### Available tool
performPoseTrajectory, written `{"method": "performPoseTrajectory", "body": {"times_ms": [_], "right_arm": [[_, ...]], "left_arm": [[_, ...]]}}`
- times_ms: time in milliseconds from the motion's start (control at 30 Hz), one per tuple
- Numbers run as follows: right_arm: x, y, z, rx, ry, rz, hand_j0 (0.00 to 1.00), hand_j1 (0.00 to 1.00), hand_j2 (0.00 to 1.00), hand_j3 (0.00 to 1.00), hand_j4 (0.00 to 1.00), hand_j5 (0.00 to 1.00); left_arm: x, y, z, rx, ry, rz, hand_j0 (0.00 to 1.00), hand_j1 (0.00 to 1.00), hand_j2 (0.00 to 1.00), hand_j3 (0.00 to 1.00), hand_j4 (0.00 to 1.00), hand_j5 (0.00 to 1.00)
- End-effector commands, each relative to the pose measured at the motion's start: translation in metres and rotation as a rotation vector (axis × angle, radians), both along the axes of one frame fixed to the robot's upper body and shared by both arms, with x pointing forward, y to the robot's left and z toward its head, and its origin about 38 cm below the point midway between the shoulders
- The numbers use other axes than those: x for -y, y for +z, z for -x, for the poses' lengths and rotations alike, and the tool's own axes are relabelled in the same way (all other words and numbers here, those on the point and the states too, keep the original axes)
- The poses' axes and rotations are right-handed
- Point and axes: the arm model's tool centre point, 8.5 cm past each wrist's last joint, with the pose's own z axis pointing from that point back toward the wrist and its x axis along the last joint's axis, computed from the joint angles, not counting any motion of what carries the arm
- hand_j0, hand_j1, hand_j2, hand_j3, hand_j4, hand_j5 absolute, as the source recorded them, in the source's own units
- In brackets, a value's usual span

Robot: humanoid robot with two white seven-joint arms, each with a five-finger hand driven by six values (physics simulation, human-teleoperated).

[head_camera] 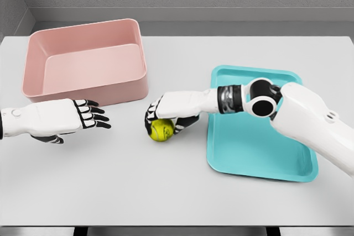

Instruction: Put the tennis from the blue tray into the pink basket with both arms

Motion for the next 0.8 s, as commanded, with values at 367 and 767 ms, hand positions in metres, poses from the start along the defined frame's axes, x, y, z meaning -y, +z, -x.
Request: {"method": "performPoseTrajectory", "body": {"times_ms": [367, 767], "right_arm": [[-0.003, -0.002, -0.003, -0.012, -0.011, 0.002, 0.89, 0.89, 0.89, 0.89, 0.89, 0.89], [0.039, 0.023, -0.011, 0.06, -0.036, 0.045, 1.0, 1.0, 1.0, 1.0, 1.0, 1.0]], "left_arm": [[-0.002, 0.001, 0.0, -0.001, 0.006, 0.0, 1.0, 1.0, 1.0, 1.0, 1.0, 1.0], [-0.011, 0.013, -0.002, 0.024, 0.023, -0.018, 1.0, 1.0, 1.0, 1.0, 1.0, 1.0]]}}
